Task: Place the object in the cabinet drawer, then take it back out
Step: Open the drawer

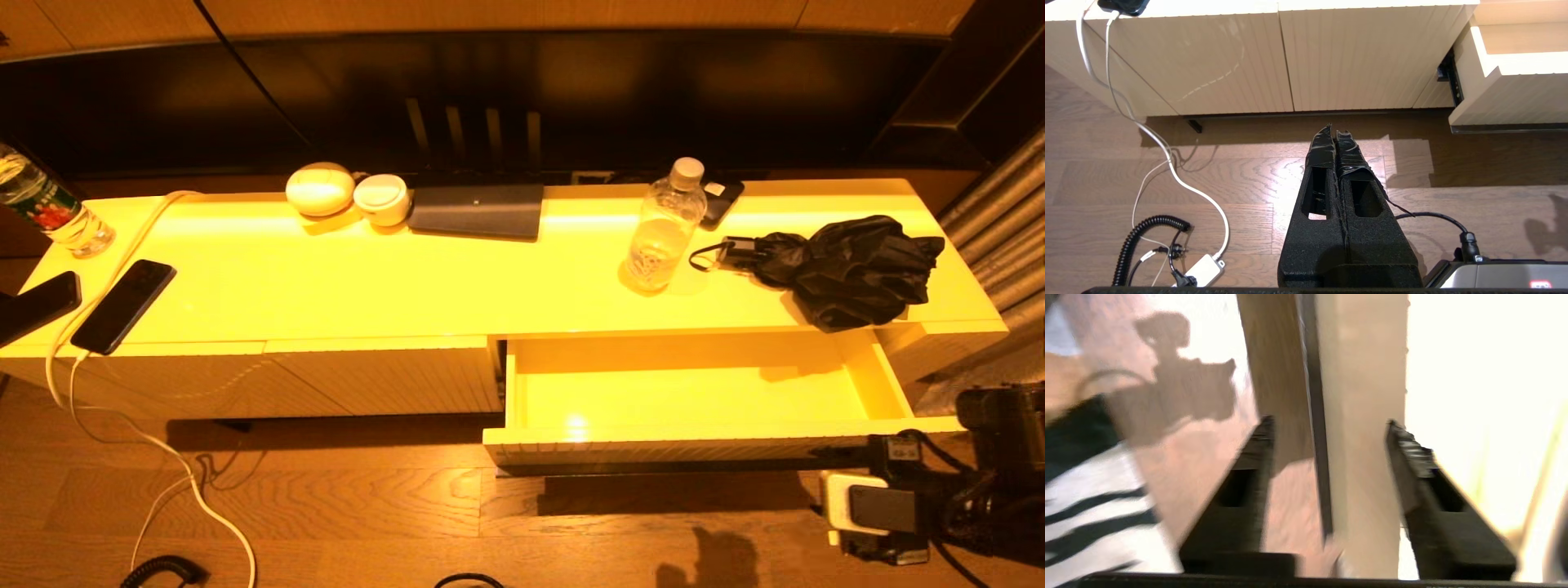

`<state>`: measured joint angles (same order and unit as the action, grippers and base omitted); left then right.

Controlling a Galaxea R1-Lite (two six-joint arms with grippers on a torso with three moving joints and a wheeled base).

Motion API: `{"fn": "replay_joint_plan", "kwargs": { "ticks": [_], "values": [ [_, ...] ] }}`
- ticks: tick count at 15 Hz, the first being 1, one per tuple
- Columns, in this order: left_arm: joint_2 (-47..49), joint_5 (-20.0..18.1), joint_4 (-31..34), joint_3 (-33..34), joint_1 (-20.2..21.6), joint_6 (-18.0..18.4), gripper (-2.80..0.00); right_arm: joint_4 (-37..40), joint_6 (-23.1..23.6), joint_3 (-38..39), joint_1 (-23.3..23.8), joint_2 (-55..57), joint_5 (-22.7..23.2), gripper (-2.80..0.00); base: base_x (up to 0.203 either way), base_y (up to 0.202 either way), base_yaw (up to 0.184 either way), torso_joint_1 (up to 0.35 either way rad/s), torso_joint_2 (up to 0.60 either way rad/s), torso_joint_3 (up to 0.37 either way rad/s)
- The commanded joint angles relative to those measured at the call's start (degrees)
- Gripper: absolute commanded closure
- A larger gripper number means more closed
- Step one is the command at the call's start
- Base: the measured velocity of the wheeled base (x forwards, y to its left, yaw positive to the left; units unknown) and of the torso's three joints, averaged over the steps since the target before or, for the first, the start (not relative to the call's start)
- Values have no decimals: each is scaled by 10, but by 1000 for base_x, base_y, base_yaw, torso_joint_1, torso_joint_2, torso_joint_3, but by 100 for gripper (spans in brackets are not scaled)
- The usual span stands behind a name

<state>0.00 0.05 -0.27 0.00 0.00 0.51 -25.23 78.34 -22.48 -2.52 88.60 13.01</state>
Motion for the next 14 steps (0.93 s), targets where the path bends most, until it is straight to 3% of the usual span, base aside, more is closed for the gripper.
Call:
{"fn": "replay_joint_plan", "kwargs": {
  "ticks": [1, 3, 5, 10, 14],
  "values": [
    [0, 0, 0, 1, 0, 0, 0, 290, -67, -93, 24, -136, 1, 0, 0, 0, 0, 0, 0, 0],
    [0, 0, 0, 2, 0, 0, 0, 459, -191, -194, 21, -167, 1, 0, 0, 0, 0, 0, 0, 0],
    [0, 0, 0, 2, 0, 0, 0, 564, -317, -264, 5, -170, 10, 0, 0, 0, 0, 0, 0, 0],
    [0, 0, 0, 1, 0, 0, 0, 595, -577, -362, -66, -58, 29, 0, 0, 0, 0, 0, 0, 0],
    [0, 0, 0, 2, 0, 0, 0, 593, -772, -485, -108, 88, -10, 0, 0, 0, 0, 0, 0, 0]
  ]
}}
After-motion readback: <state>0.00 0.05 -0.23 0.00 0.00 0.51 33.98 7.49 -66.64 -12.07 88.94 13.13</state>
